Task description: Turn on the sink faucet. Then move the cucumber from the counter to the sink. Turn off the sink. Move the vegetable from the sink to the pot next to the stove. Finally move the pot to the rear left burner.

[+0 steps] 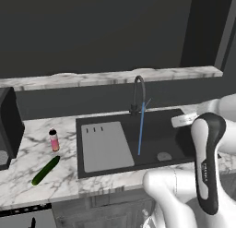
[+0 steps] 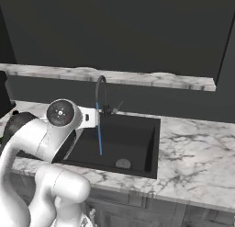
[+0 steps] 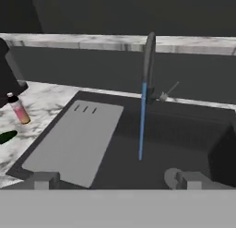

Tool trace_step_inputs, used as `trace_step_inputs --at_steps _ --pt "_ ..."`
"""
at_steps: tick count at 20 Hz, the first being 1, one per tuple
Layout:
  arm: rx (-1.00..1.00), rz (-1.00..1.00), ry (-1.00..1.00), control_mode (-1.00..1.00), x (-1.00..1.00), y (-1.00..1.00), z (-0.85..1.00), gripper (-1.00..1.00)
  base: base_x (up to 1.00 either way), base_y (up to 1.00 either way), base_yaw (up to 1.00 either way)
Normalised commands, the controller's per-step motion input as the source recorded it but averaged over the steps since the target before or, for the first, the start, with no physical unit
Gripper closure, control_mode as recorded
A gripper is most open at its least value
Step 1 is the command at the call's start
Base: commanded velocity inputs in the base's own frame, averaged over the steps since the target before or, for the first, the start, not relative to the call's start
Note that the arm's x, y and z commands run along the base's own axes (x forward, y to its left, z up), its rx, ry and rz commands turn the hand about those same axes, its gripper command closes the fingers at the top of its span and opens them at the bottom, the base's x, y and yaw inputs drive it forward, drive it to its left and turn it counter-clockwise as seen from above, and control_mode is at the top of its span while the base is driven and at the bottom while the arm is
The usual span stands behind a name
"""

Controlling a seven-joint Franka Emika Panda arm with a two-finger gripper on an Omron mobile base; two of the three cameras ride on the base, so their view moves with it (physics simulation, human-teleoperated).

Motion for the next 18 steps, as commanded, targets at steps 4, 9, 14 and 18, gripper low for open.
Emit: trace_step_inputs --at_steps 4,9,14,18 --pt "0.0 -0.04 0.22 -1.0 -0.42 0.65 0.02 -1.0 0.0 0.0 0.0" --pt "0.0 -0.05 0.2 -1.0 -0.4 0.67 0.0 -1.0 0.0 0.0 0.0" --pt "0.0 0.0 0.08 -1.0 -0.33 0.49 -0.05 -1.0 0.0 0.0 0.0" --pt "0.0 0.04 0.05 -1.0 -0.15 0.48 -0.05 -1.0 0.0 0.0 0.0"
